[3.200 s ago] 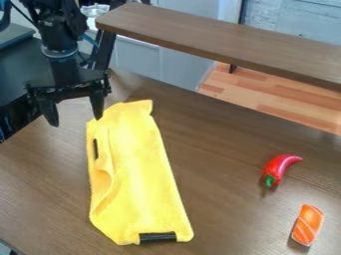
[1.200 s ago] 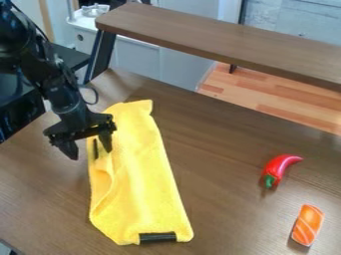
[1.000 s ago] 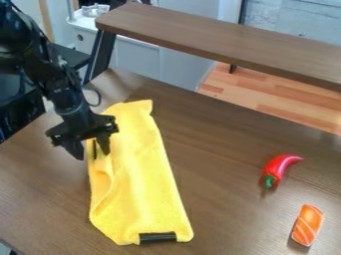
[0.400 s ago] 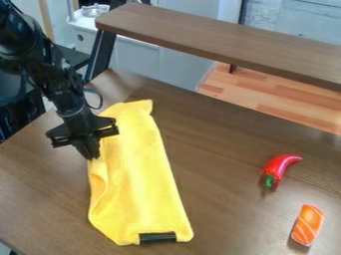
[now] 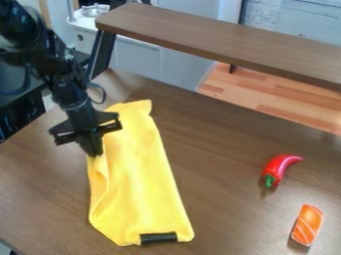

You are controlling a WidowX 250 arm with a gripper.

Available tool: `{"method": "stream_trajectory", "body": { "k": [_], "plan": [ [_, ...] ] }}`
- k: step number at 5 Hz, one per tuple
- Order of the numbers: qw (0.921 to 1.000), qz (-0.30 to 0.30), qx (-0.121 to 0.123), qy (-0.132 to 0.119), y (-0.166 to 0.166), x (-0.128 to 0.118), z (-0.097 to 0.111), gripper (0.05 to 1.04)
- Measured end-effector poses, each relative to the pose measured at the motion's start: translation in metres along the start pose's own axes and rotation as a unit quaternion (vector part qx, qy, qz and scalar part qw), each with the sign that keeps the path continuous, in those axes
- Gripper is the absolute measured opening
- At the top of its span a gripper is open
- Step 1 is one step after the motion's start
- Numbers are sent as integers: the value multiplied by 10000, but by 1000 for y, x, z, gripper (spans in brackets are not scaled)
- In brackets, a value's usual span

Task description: Unfold the cloth to the right

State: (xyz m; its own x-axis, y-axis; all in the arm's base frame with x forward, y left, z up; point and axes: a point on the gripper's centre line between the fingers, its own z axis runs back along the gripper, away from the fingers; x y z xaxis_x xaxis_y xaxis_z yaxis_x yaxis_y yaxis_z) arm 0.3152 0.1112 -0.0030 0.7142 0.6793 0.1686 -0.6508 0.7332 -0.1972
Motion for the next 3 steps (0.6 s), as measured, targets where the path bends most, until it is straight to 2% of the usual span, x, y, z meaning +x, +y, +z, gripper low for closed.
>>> {"method": "stream_trajectory", "body": {
  "k": [1,2,3],
  "plan": [
    [9992,185,-324,117,-33,11,27,48],
    [9984,269,-416,268,-58,12,37,48],
    [9986,195,-440,206,-84,11,43,48]
  ]
}}
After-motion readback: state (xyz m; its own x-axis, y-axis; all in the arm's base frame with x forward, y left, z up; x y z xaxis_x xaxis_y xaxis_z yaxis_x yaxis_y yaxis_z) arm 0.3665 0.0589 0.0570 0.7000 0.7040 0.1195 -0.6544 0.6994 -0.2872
